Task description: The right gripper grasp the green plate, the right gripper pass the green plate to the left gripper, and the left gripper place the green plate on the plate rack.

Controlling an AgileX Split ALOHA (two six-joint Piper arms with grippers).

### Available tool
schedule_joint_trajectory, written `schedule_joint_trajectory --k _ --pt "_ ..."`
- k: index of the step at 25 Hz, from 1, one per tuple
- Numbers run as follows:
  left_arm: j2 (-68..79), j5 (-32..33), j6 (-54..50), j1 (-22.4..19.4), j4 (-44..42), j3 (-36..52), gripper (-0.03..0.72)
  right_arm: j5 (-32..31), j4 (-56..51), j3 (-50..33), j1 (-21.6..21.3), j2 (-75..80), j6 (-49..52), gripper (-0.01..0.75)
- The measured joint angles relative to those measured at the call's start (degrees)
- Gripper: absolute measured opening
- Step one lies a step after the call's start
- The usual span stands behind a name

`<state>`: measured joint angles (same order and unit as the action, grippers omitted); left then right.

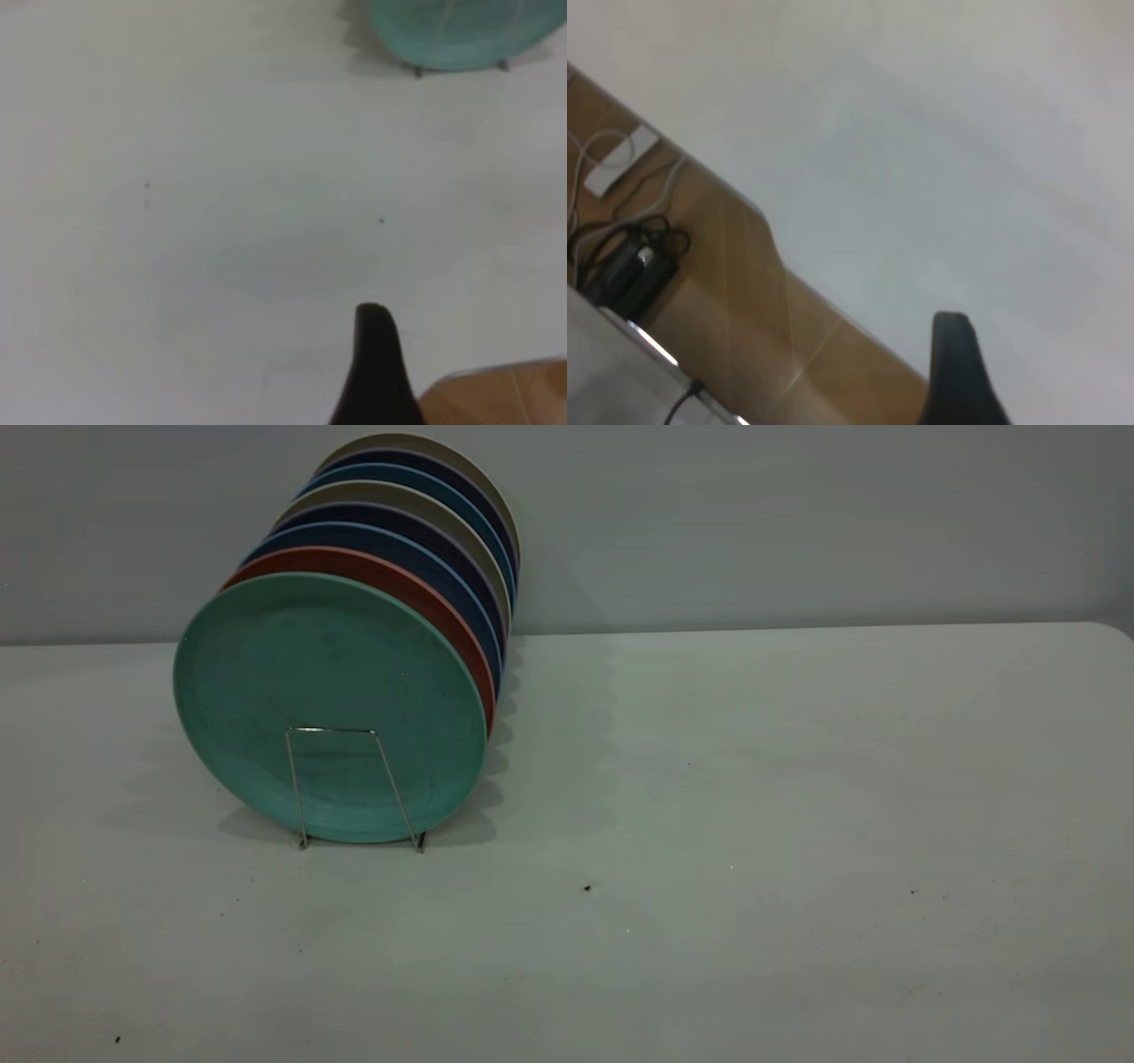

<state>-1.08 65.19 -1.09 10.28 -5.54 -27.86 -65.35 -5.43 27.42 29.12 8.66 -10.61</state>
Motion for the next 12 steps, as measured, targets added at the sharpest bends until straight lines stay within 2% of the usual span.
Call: schedule_joint_trajectory --k 4,12 --pt "-0.18 -0.11 4.44 0.0 3.47 0.0 0.585 0.02 -0.06 -0.17 0.0 -0.21 0.0 0.496" --pt "-0.18 -0.11 5.37 0.0 7.67 0.0 0.585 0.07 -0.16 -0.34 0.0 -0.21 0.13 0.496"
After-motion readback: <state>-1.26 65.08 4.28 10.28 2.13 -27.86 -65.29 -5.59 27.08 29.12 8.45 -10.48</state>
